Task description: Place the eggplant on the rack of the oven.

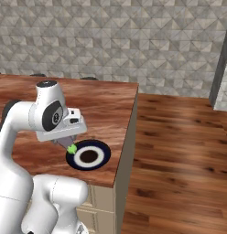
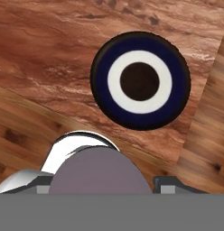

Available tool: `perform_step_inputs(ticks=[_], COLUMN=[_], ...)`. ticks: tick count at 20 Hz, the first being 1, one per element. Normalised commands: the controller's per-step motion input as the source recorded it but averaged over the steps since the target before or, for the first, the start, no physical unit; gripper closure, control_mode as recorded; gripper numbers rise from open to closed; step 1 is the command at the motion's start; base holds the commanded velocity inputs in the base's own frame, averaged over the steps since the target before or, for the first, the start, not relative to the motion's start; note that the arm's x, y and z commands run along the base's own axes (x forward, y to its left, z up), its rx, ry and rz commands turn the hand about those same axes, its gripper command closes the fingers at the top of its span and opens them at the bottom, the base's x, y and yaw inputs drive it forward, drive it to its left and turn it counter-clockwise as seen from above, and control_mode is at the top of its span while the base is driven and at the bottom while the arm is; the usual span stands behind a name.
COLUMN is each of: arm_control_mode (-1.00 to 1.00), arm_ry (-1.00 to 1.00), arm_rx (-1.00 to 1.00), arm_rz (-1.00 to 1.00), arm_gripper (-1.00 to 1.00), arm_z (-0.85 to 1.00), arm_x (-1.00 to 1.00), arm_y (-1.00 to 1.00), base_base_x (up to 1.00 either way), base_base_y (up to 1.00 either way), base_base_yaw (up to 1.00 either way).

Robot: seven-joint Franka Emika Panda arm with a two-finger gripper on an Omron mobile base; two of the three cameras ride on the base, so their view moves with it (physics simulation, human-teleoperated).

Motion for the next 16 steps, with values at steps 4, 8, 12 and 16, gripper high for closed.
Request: perform_step_inputs(ticks=[4,8,12,16], arm_control_mode=[-1.0,-1.0,1.0,1.0], arm_ry=[0.0,0.0,0.0,0.0], arm_rx=[0.0,0.0,0.0,0.0], arm_rz=[0.0,-0.06,0.0,0.0], arm_gripper=[1.0,1.0,1.0,1.0], arm_z=[0.0,0.0,0.0,0.0], arm_x=[0.0,-0.09,0.0,0.0], arm_y=[0.0,0.0,0.0,0.0], base_base_x=[0.0,0.0,-0.09,-0.06], base_base_y=[0.0,0.0,-0.04,-0.11], base_base_yaw=[0.0,0.0,-0.17,-0.25])
